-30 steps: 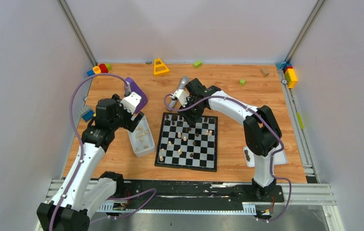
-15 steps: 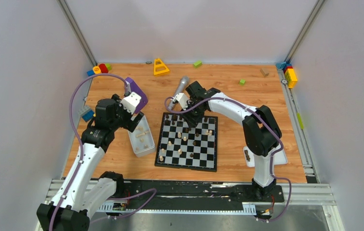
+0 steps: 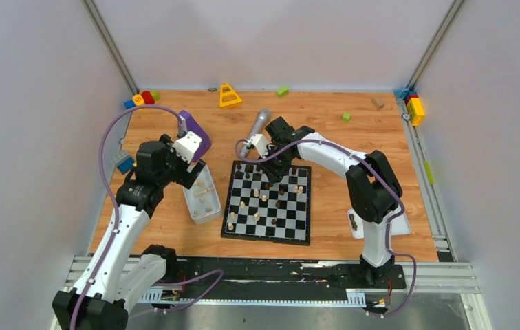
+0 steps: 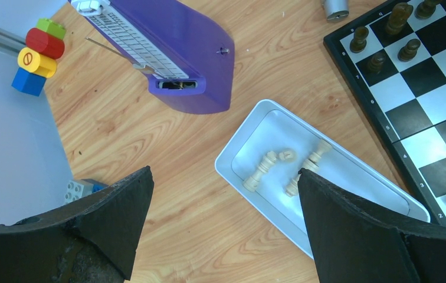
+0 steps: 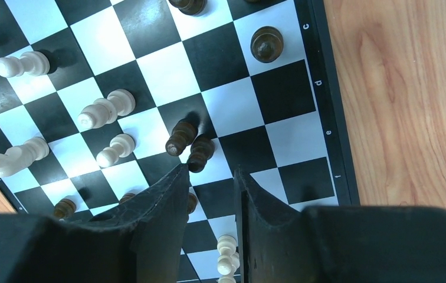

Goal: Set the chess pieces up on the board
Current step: Move the chess piece to the chessboard.

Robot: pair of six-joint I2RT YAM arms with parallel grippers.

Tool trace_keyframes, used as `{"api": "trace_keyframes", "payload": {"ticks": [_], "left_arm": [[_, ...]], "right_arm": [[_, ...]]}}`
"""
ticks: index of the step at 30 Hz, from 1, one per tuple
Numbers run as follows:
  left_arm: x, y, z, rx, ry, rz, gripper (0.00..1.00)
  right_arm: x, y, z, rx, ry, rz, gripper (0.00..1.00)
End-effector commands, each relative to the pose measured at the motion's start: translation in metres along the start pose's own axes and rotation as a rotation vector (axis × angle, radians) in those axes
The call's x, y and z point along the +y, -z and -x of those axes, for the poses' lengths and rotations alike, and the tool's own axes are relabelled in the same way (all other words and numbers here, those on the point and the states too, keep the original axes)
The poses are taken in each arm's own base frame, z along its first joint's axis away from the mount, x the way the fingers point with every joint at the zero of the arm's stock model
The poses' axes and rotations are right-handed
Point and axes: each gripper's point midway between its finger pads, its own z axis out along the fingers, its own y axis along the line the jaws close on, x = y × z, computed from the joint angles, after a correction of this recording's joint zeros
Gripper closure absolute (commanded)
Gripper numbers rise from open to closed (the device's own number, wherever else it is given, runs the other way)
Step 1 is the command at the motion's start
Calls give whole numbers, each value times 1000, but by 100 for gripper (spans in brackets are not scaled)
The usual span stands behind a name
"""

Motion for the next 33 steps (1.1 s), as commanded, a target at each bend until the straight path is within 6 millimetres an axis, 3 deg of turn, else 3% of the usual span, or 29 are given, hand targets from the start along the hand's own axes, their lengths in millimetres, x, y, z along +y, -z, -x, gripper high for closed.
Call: {"api": "trace_keyframes", "payload": {"ticks": [1, 20, 33], "left_arm": [[3, 2, 8, -39, 10, 11, 0], [2, 1, 8, -39, 9, 9, 0], [2, 2, 8, -41, 8, 9, 0]], "right_arm": [[5, -3, 2, -11, -4, 27, 66], [1, -14, 7, 0, 6, 25, 73], [-7, -9, 13, -5, 15, -20, 93]]}}
